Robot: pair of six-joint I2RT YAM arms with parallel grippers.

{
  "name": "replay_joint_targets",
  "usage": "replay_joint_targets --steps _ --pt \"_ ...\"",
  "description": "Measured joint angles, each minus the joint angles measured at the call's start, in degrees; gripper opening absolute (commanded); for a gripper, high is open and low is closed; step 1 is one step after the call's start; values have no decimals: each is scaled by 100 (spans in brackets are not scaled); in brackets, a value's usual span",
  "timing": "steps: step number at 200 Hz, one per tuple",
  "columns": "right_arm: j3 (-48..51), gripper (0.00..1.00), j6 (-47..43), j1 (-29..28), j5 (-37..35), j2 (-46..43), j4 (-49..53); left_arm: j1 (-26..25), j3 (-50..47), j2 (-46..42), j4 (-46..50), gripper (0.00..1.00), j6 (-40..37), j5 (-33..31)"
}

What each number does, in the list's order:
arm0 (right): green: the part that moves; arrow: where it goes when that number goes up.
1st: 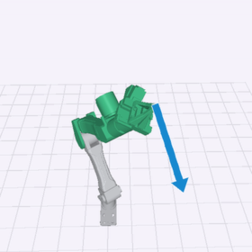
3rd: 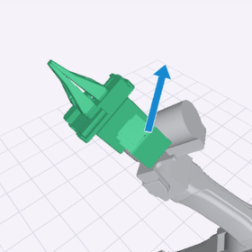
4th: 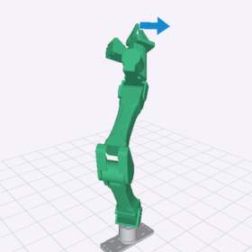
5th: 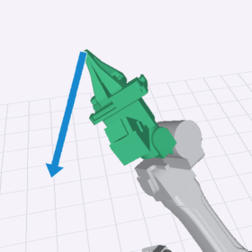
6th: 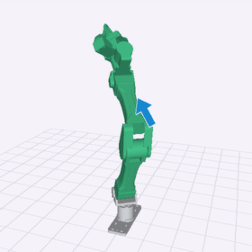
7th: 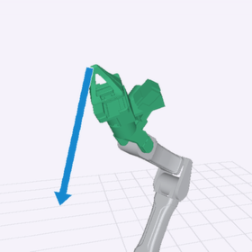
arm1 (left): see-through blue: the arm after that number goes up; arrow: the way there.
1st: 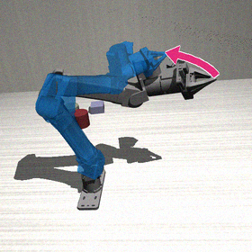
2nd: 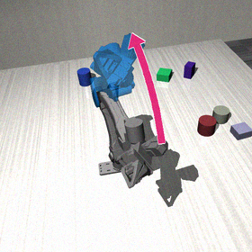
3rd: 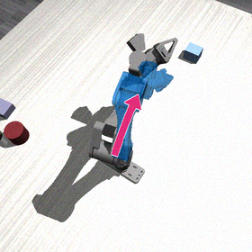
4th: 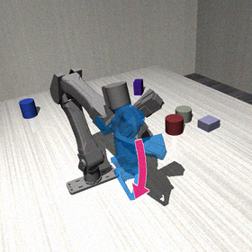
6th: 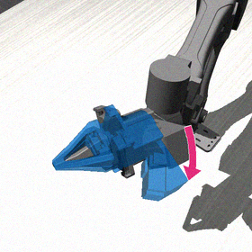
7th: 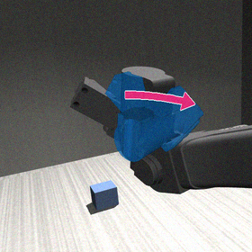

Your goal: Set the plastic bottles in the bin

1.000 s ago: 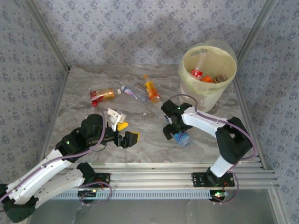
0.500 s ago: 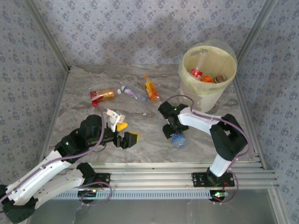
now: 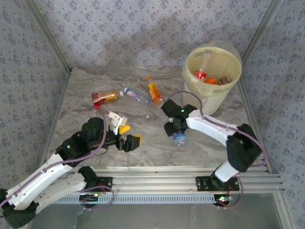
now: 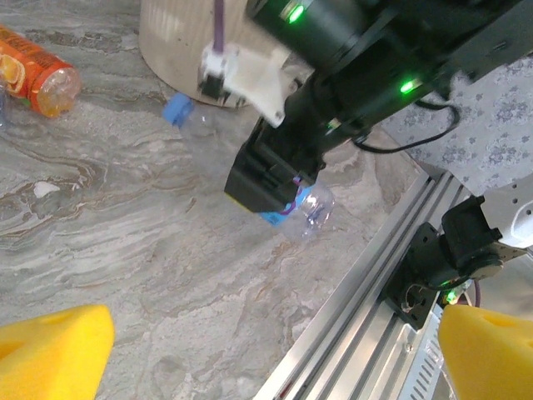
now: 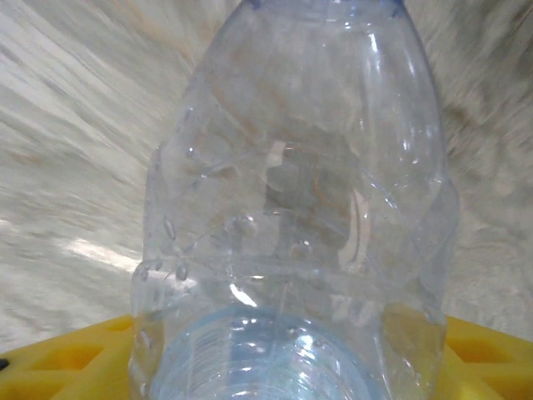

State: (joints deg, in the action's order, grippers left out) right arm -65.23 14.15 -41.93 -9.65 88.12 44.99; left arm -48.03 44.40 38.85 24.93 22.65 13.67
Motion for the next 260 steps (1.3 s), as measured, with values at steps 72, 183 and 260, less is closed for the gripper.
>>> replay_joint_targets --steps 72,183,260 --pt "-1685 67 -138 79 275 -1493 55 0 -85 -289 -723 100 326 -15" --pt "-4074 69 -568 1834 225 -890 -177 0 -85 -914 -1248 100 739 -605" --pt "-4500 70 -568 3215 -306 264 -146 0 133 -914 -798 100 654 -730"
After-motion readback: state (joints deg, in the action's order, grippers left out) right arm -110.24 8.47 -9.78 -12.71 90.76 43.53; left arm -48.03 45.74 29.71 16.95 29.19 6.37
